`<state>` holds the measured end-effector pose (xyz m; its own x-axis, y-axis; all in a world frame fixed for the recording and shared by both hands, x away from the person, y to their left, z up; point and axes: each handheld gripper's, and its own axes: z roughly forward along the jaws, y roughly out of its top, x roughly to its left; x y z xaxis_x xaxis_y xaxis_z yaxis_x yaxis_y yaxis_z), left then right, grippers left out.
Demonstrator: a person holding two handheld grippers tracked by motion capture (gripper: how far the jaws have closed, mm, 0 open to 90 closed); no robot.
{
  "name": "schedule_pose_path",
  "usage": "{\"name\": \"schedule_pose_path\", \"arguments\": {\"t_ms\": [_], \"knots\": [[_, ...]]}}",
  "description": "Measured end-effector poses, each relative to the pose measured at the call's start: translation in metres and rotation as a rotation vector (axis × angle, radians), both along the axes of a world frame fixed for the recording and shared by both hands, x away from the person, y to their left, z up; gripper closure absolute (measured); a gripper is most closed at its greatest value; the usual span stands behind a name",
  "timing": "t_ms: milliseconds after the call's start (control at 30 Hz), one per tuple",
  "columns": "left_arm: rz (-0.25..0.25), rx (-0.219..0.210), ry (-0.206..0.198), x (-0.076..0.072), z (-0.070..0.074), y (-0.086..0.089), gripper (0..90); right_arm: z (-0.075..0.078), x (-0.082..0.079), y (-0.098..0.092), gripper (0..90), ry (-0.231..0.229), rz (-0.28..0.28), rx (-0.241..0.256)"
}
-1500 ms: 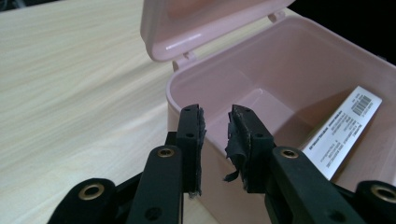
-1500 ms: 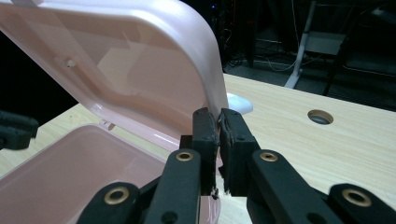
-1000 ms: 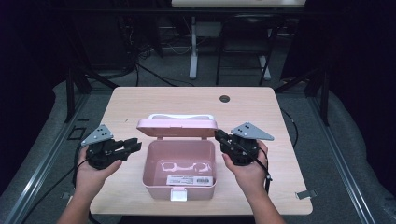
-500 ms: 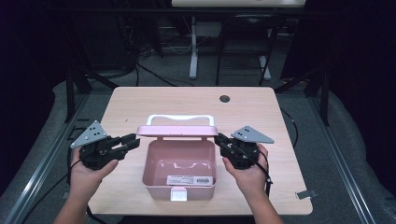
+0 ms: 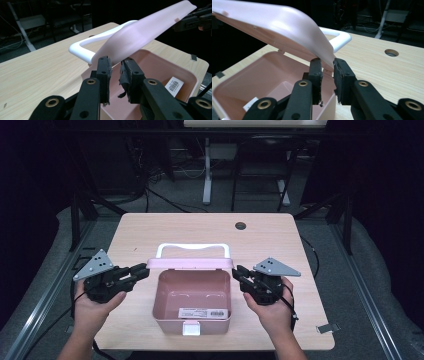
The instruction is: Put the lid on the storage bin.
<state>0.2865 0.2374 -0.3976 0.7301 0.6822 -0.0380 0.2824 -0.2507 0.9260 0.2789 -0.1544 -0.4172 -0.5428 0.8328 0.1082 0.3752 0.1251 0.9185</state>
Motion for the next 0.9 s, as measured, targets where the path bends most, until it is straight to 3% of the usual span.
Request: {"name": "schedule_pose_path", "arguments": {"t_ms": [233, 367, 567, 900], "knots": [[-0.005, 0.002, -0.003, -0.002, 0.003, 0.0, 77.0, 0.007, -0.006, -0.001, 76.0, -0.004, 0.024, -0.011], [-0.003, 0.002, -0.003, -0.003, 0.003, 0.0, 77.2, 0.011, -0.008, -0.006, 76.4, 0.009, 0.034, 0.011], [-0.004, 0.008, 0.0, -0.003, 0.003, 0.0, 77.2, 0.012, -0.008, -0.01, 76.0, 0.022, 0.027, 0.024], [0.019, 0.029, 0.0, -0.007, 0.006, -0.006, 76.6, 0.021, -0.009, -0.023, 73.5, 0.001, 0.005, 0.057]]}}
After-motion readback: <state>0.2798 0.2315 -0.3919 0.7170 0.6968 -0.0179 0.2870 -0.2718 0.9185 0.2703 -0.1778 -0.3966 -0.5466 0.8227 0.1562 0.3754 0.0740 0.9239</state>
